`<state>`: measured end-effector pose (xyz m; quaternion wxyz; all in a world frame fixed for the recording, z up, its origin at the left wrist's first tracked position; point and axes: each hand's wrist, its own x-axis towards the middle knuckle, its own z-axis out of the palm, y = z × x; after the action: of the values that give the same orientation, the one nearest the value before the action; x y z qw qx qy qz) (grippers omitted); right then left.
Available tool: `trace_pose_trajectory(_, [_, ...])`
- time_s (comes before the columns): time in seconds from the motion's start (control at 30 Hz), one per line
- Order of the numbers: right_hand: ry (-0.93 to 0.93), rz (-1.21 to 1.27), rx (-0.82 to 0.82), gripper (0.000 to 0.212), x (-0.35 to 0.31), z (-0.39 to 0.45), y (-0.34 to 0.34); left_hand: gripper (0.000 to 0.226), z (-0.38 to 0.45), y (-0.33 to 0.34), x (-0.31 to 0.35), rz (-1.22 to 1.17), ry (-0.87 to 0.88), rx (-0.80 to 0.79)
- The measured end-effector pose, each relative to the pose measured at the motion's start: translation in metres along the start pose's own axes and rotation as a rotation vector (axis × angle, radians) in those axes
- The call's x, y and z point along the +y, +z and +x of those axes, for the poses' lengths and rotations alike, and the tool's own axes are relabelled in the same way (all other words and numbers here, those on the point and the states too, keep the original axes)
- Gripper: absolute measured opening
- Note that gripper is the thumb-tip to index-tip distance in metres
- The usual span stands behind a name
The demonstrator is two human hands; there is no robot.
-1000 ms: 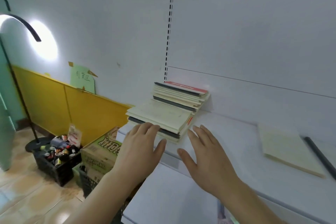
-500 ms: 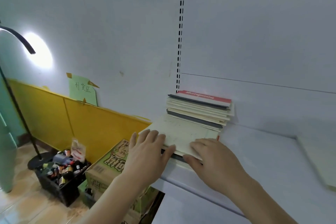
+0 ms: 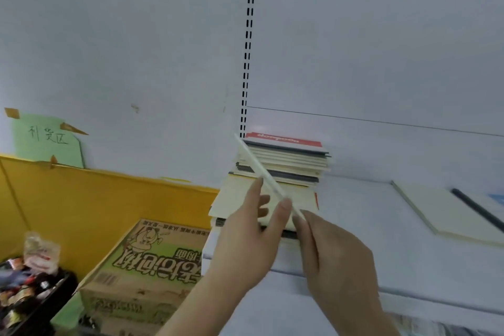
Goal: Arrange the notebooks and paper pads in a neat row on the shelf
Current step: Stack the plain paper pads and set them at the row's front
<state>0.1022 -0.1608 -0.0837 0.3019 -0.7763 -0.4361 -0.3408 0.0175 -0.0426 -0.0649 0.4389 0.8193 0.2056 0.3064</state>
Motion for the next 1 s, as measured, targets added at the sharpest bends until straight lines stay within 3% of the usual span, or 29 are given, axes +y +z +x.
trace_pose_trajectory(0.07, [-0.072,0.06,-0.029,0.035,-0.017,-0.016,0.008,0.047,-0.005,0.006,0.004,-0.216,-0.043,-0.044])
trace_pose_trajectory(0.13, [-0.115,0.15,-0.111,0.04,-0.025,-0.026,0.012,0.035,-0.007,0.003,0.001,-0.283,-0.047,0.042])
trace_pose_trajectory(0.2, [-0.086,0.16,-0.139,0.043,-0.019,-0.029,0.009,0.037,-0.006,-0.007,-0.003,-0.277,-0.032,0.128])
trace_pose_trajectory(0.27, [0.055,0.128,-0.115,0.043,-0.005,-0.023,0.002,0.043,-0.004,-0.018,-0.009,-0.268,-0.001,0.157])
trace_pose_trajectory(0.33, [0.187,0.062,-0.222,0.048,0.013,-0.011,-0.001,0.052,-0.005,-0.027,-0.013,-0.25,0.009,0.14])
trace_pose_trajectory(0.43, [0.137,-0.059,-0.489,0.062,0.038,0.002,0.009,0.061,-0.012,-0.037,-0.02,-0.24,-0.013,0.119])
trace_pose_trajectory(0.53, [0.052,-0.106,-0.62,0.049,0.05,0.008,0.019,0.068,-0.015,-0.048,-0.027,-0.19,-0.078,0.137])
trace_pose_trajectory(0.67, [-0.043,-0.176,-0.41,0.024,0.05,0.016,0.007,0.072,-0.019,-0.057,-0.031,-0.142,-0.12,0.185])
trace_pose_trajectory(0.8, [0.021,-0.241,-0.307,0.039,0.05,0.026,-0.023,0.072,-0.022,-0.063,-0.028,-0.131,-0.11,0.21])
trace_pose_trajectory(0.93, [0.196,-0.042,0.049,0.039,0.031,0.02,-0.045,0.072,-0.024,-0.06,-0.026,-0.139,-0.09,0.166])
trace_pose_trajectory(1.0, [0.161,0.002,0.147,0.032,0.007,0.01,-0.045,0.071,-0.024,-0.052,-0.023,-0.218,-0.071,0.145])
